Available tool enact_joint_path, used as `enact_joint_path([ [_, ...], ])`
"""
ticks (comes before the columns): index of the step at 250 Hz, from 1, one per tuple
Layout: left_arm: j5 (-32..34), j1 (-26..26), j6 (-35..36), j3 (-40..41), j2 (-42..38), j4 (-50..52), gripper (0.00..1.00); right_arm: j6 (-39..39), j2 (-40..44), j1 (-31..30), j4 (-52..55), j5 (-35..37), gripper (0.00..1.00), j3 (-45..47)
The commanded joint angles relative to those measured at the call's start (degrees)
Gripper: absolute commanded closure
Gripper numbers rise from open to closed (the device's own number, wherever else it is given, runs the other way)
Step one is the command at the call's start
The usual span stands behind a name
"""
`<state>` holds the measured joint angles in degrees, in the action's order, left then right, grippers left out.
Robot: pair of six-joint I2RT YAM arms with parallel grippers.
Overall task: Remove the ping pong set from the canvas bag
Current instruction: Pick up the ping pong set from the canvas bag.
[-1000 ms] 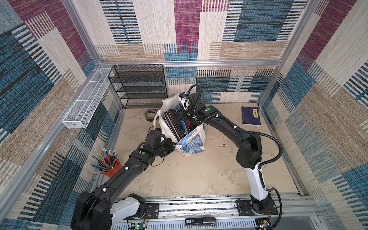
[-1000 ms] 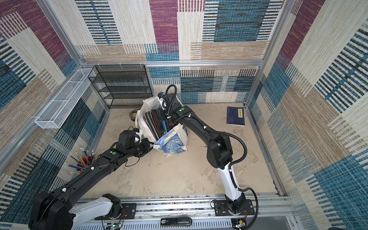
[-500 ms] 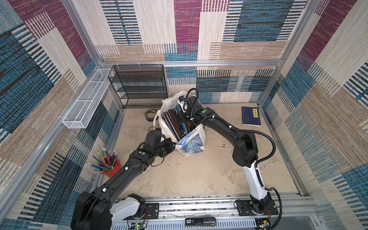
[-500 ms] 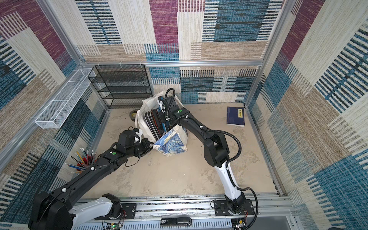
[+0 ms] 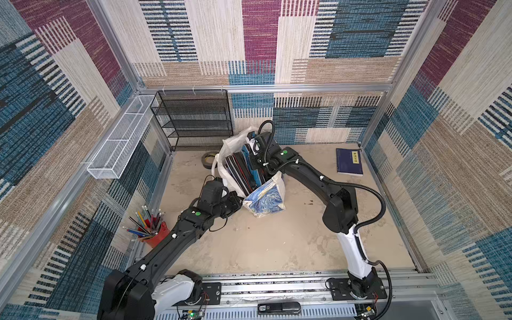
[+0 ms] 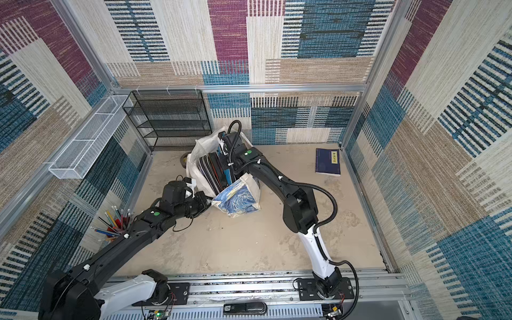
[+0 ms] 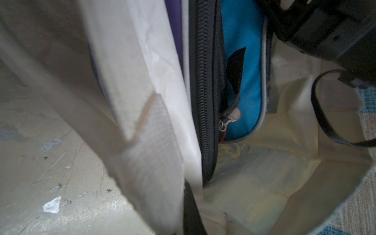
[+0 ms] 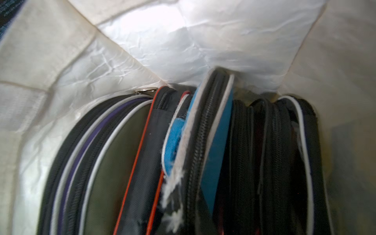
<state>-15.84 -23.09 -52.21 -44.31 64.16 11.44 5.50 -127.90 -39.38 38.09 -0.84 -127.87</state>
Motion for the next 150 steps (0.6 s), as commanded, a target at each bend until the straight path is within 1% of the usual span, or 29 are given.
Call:
enact_joint_path([
  [1,3.62,0.56,2.43,-1.62,-0.28,1.09,1.0,-0.79,3.51,-1.0,-1.84,0.23,1.0,-3.17],
  [62,3.77,1.2,3.2,-3.01,0.09,1.99,1.0,-0.93,4.78,-2.0,0.66,1.98,1.0,-8.71],
  [106,3.93,3.35,3.16,-1.73,-0.53,2.36,1.0,-0.97,6.46,-2.06,2.31,2.57,1.0,-13.03],
  [150,3.61,6.17,3.24,-0.62,-1.79,2.93,1.0,-0.23,9.25,-1.98,2.09,2.17,1.0,-15.28],
])
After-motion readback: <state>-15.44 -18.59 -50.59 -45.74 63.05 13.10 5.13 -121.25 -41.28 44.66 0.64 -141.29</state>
